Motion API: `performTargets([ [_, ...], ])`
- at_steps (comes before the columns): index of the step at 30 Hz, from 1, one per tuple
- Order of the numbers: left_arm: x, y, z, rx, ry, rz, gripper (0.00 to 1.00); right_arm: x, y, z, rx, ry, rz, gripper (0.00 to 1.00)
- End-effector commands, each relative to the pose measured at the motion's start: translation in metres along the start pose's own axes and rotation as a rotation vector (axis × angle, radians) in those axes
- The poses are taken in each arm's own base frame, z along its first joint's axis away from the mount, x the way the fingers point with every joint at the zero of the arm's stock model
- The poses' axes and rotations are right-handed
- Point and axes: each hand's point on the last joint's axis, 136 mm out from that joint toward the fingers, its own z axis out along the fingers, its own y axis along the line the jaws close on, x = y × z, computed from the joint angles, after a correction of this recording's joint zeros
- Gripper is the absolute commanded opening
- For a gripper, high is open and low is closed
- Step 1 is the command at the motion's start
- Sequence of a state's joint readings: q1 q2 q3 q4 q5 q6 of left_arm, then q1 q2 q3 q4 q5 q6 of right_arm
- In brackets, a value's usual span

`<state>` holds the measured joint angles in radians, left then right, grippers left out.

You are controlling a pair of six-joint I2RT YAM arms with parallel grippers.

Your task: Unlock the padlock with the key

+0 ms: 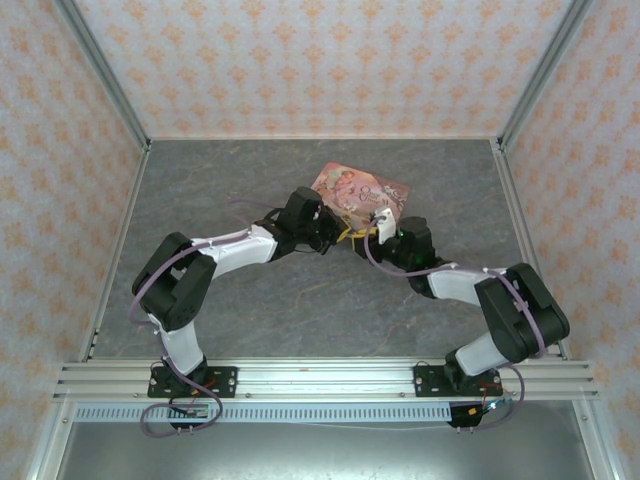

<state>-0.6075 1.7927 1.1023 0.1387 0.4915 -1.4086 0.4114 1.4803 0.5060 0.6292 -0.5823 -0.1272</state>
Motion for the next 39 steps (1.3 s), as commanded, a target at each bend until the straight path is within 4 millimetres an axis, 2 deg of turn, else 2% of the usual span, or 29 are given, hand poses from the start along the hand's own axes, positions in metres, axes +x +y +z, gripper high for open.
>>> performTargets([
  [1, 0.004, -0.015, -0.013, 0.042, 0.008, 0.024, 0.00, 0.002, -0.021, -0.013, 0.109, -0.025, 0.006, 0.32],
  [6, 0.003, -0.011, -0.010, 0.033, 0.006, 0.022, 0.00, 0.006, -0.012, -0.025, 0.089, -0.031, -0.010, 0.46],
  [10, 0.002, -0.008, -0.008, 0.031, 0.006, 0.021, 0.00, 0.014, -0.005, -0.028, 0.054, -0.003, -0.006, 0.51],
  [11, 0.003, -0.008, -0.008, 0.034, 0.008, 0.020, 0.00, 0.016, -0.006, -0.028, 0.056, 0.005, -0.002, 0.49],
  [15, 0.004, -0.008, -0.009, 0.038, 0.009, 0.037, 0.00, 0.015, -0.008, -0.025, 0.061, 0.009, 0.019, 0.27],
  [19, 0.004, -0.010, -0.010, 0.036, 0.011, 0.049, 0.00, 0.006, 0.000, -0.016, -0.002, 0.008, 0.041, 0.15],
  [39, 0.006, -0.010, -0.009, 0.033, 0.014, 0.047, 0.00, -0.006, 0.014, 0.013, -0.110, -0.014, 0.076, 0.08],
])
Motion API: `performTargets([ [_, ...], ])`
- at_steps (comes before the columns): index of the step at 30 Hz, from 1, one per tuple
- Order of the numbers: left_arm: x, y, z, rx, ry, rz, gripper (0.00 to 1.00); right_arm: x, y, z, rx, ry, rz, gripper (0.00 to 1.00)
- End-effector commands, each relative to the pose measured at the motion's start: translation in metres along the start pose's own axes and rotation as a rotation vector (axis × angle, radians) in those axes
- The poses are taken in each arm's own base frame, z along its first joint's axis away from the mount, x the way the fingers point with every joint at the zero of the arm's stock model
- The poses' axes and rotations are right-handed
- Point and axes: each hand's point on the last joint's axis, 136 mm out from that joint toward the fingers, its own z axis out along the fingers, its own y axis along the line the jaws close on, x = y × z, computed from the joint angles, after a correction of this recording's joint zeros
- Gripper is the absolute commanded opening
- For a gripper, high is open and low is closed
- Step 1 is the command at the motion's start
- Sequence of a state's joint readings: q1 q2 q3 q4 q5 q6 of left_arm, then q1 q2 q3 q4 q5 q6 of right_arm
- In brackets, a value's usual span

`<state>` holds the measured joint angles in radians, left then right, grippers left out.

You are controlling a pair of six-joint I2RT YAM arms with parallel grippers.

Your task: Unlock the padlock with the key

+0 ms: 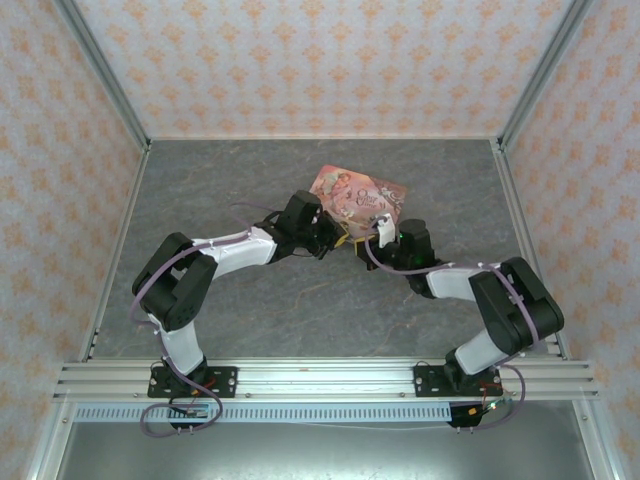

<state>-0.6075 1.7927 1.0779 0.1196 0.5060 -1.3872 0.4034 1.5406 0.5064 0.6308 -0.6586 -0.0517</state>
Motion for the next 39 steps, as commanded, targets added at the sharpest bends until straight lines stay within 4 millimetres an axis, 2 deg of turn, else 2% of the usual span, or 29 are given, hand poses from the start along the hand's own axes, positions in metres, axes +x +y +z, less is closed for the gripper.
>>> performTargets([
  [1, 0.003, -0.026, -0.011, 0.071, -0.005, 0.041, 0.00, -0.027, 0.011, 0.006, -0.047, -0.076, -0.029, 0.08],
  [9, 0.003, -0.025, -0.011, 0.067, -0.004, 0.042, 0.00, -0.037, 0.006, 0.011, -0.028, -0.086, -0.033, 0.09],
  [17, 0.000, -0.027, -0.014, 0.074, -0.019, 0.038, 0.00, -0.014, -0.005, -0.005, 0.063, -0.036, -0.062, 0.16],
  [21, -0.003, -0.027, -0.014, 0.076, -0.023, 0.033, 0.00, -0.001, -0.001, -0.015, 0.060, -0.003, -0.058, 0.18],
  [24, -0.003, -0.028, -0.012, 0.078, -0.019, 0.033, 0.00, 0.001, 0.006, -0.023, 0.044, 0.000, -0.063, 0.20],
  [29, -0.003, -0.030, -0.014, 0.080, -0.017, 0.022, 0.00, 0.001, 0.017, -0.036, 0.117, 0.014, -0.252, 0.30],
  [31, -0.003, -0.032, -0.015, 0.078, -0.016, 0.021, 0.00, -0.008, 0.020, -0.040, 0.149, -0.023, -0.302, 0.35],
  [35, -0.003, -0.033, -0.017, 0.078, -0.018, 0.023, 0.00, -0.021, 0.025, -0.038, 0.194, -0.047, -0.389, 0.39],
  [39, -0.003, -0.032, -0.017, 0.076, -0.019, 0.021, 0.00, -0.026, 0.031, -0.034, 0.258, 0.001, -0.584, 0.41],
])
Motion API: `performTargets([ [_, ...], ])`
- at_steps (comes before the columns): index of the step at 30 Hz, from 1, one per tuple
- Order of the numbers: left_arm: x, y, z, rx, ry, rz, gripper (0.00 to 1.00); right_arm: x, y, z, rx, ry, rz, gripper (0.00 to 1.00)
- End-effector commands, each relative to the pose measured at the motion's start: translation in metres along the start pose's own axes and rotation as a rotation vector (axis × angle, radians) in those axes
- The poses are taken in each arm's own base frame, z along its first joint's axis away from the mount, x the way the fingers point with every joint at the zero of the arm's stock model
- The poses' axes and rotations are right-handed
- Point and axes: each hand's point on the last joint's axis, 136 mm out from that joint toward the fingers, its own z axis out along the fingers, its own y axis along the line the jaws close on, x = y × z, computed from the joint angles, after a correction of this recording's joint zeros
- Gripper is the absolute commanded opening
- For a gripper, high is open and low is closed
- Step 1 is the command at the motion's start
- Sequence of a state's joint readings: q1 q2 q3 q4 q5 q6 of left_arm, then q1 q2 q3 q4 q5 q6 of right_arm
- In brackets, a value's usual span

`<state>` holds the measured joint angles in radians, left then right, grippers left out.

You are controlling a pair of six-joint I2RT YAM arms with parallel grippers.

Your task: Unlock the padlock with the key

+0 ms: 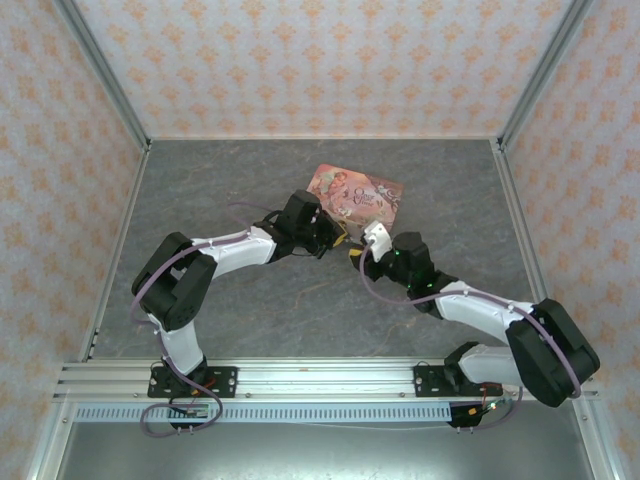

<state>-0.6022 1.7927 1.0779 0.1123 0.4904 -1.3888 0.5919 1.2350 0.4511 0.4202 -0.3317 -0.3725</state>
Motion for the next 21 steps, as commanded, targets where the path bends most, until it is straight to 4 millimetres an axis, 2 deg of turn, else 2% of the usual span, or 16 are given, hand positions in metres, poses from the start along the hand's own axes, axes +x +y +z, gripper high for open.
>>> performTargets([
  [1, 0.003, -0.034, -0.017, 0.084, 0.001, 0.028, 0.00, -0.012, -0.013, 0.000, 0.113, 0.036, -0.220, 0.41],
  [4, 0.003, -0.034, -0.017, 0.084, 0.001, 0.028, 0.00, -0.010, -0.019, -0.003, 0.149, 0.044, -0.281, 0.42],
  [9, 0.003, -0.034, -0.016, 0.085, 0.003, 0.029, 0.00, 0.016, -0.014, 0.005, 0.144, 0.097, -0.489, 0.45],
  [21, 0.003, -0.034, -0.017, 0.086, 0.001, 0.028, 0.00, 0.010, -0.016, 0.025, 0.172, 0.091, -0.522, 0.45],
])
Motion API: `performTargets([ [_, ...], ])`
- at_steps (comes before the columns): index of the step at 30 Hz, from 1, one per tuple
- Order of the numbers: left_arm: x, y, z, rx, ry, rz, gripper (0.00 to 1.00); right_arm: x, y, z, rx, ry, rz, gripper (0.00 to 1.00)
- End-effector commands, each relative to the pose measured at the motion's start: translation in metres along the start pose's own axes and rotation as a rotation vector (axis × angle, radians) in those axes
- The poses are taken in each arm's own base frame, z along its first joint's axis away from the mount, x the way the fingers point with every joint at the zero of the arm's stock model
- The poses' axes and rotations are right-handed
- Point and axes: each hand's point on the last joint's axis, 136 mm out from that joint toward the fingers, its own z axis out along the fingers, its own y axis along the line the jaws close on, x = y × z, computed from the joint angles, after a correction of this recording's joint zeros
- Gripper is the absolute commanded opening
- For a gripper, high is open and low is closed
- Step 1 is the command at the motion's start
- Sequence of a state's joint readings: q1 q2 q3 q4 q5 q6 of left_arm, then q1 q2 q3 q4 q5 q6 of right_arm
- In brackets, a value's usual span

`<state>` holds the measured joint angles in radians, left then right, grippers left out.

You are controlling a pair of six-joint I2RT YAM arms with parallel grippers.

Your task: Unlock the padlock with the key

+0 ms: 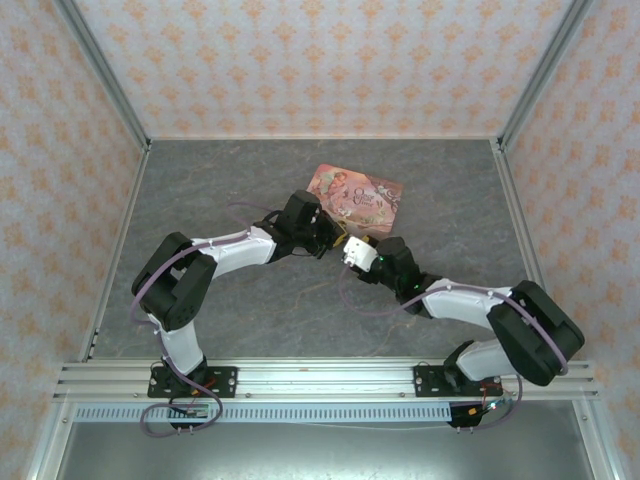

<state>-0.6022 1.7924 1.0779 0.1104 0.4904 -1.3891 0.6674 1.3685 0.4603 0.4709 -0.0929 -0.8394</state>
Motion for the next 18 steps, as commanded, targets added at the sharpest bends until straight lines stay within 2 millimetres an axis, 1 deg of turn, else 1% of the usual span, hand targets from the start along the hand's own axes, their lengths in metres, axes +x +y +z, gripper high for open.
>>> performTargets([
  [1, 0.003, -0.035, -0.018, 0.089, 0.001, 0.030, 0.00, -0.015, -0.012, 0.005, 0.051, -0.036, -0.013, 0.45],
  [7, 0.003, -0.035, -0.018, 0.090, 0.002, 0.031, 0.00, -0.018, -0.014, 0.008, 0.067, -0.051, 0.014, 0.43],
  [13, 0.003, -0.034, -0.017, 0.088, 0.003, 0.031, 0.00, -0.028, -0.017, 0.008, 0.064, -0.084, 0.038, 0.42],
  [18, 0.003, -0.034, -0.017, 0.088, 0.003, 0.030, 0.00, -0.033, -0.019, 0.010, 0.062, -0.096, 0.048, 0.38],
])
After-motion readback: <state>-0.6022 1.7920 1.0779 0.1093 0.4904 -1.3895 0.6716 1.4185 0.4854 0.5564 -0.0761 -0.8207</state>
